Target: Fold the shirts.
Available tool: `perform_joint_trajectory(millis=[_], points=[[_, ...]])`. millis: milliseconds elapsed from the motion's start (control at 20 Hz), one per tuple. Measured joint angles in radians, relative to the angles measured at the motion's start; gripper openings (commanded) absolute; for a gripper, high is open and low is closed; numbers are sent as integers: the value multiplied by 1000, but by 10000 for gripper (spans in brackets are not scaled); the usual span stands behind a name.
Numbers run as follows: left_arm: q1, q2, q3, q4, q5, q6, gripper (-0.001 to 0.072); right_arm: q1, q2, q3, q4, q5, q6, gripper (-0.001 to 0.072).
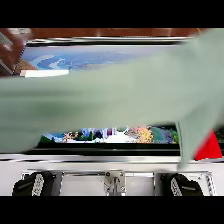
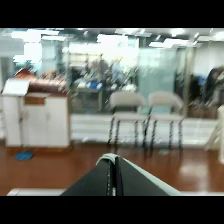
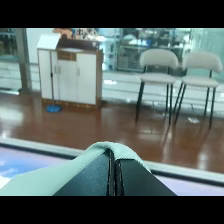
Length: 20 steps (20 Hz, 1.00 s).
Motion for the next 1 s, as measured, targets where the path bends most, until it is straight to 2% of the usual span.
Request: perform_joint_trajectory(millis=[200,350,450,600,750,850,1000], points=[[0,16,29,120,-264,-14,33,0,35,17,-55,211,50,54],[0,19,-29,160,-405,22,33,0,6,19,-63,377,89,53],[0,20,-120,174,-455,38,32,2,-47,3,-69,518,118,53],[0,11,-336,186,-452,69,32,4,-143,-102,-66,618,143,53],[0,-44,-556,168,-350,84,32,5,-258,-285,-57,582,142,52],[-6,-122,-677,97,-238,95,32,18,-353,-406,-48,473,129,52],[-60,-319,-790,-22,-56,154,32,82,-547,-509,-39,240,104,53]])
